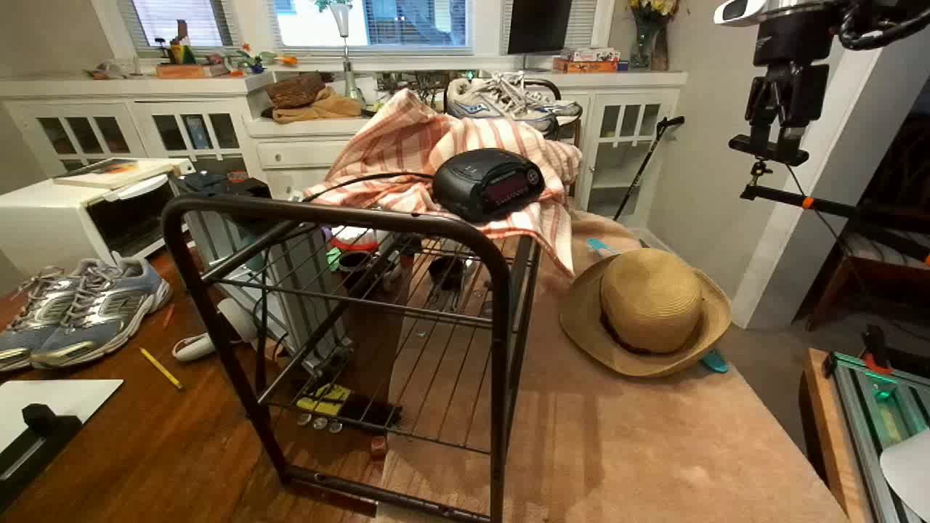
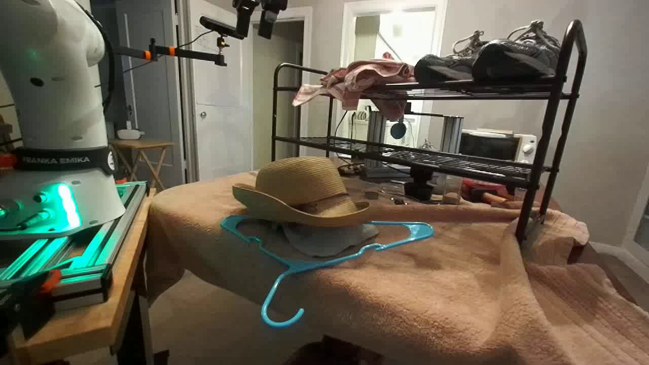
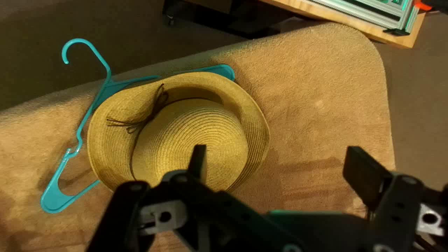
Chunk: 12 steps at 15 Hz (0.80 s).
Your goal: Push the alarm clock downwards
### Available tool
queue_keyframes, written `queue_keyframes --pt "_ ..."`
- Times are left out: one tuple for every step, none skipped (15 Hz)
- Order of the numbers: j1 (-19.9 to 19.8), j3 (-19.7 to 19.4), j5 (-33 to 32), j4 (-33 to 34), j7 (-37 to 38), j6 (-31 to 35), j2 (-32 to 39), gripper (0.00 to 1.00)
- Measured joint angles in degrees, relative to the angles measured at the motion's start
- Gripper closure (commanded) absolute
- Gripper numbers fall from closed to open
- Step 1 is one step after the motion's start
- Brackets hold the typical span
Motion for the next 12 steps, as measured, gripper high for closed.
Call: queue_keyframes --pt "0.0 0.0 0.0 0.0 0.0 0.0 0.0 0.00" --pt "0.0 0.0 0.0 0.0 0.0 0.0 0.0 0.00" --pt "0.0 0.0 0.0 0.0 0.0 0.0 0.0 0.00" --pt "0.0 0.0 0.0 0.0 0.0 0.0 0.0 0.00" --pt "0.0 0.0 0.0 0.0 0.0 0.0 0.0 0.00" --pt "0.0 0.0 0.0 0.0 0.0 0.0 0.0 0.00" --pt "0.0 0.0 0.0 0.0 0.0 0.0 0.0 0.00" --pt "-0.1 0.2 0.0 0.0 0.3 0.2 0.1 0.00" --pt "-0.2 0.5 0.0 0.1 1.0 0.5 0.3 0.00" --pt "-0.2 1.2 0.2 0.2 2.1 1.3 0.8 0.00" --pt "-0.1 2.2 0.3 0.4 3.7 2.5 1.6 0.00" --pt "0.0 3.5 0.8 0.9 5.5 3.8 2.6 0.00"
